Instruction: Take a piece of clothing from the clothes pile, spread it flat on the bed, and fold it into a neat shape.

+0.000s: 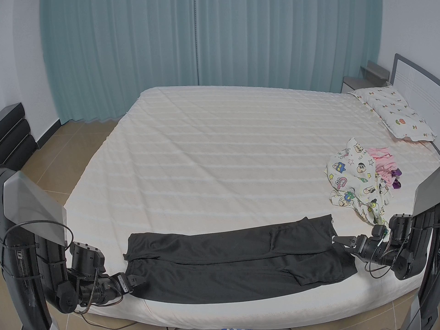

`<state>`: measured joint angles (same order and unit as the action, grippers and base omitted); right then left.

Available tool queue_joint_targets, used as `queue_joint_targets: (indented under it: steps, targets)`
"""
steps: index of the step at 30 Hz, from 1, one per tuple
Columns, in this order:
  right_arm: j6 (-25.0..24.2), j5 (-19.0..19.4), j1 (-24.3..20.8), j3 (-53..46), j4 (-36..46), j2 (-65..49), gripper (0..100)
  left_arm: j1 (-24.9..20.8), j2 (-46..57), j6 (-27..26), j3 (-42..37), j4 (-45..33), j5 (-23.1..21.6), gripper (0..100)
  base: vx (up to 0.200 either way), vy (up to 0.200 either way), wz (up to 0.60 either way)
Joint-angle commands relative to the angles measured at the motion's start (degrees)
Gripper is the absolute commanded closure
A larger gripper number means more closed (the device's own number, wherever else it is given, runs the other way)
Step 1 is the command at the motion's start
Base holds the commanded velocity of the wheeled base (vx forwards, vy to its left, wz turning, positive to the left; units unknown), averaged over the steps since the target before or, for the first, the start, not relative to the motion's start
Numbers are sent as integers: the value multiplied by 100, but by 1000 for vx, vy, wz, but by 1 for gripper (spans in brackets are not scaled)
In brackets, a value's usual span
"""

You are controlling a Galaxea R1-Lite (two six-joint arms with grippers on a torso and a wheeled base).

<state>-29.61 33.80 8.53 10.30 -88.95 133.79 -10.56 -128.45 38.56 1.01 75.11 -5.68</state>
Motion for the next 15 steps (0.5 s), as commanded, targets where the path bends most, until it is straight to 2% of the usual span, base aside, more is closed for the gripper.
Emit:
queue_joint_targets:
  steps: [1,11,15]
  targets:
    - [-1,3,-1,-2,-105,-2,0,-34,-198,-33,-22,92,32,100,0,0,0]
    - [-10,3,26,-2,-105,-11,0,-69,-312,-33,-92,-14,647,100,0,0,0]
    - [-10,3,34,-2,-105,-11,0,-69,-198,-164,-92,-444,814,100,0,0,0]
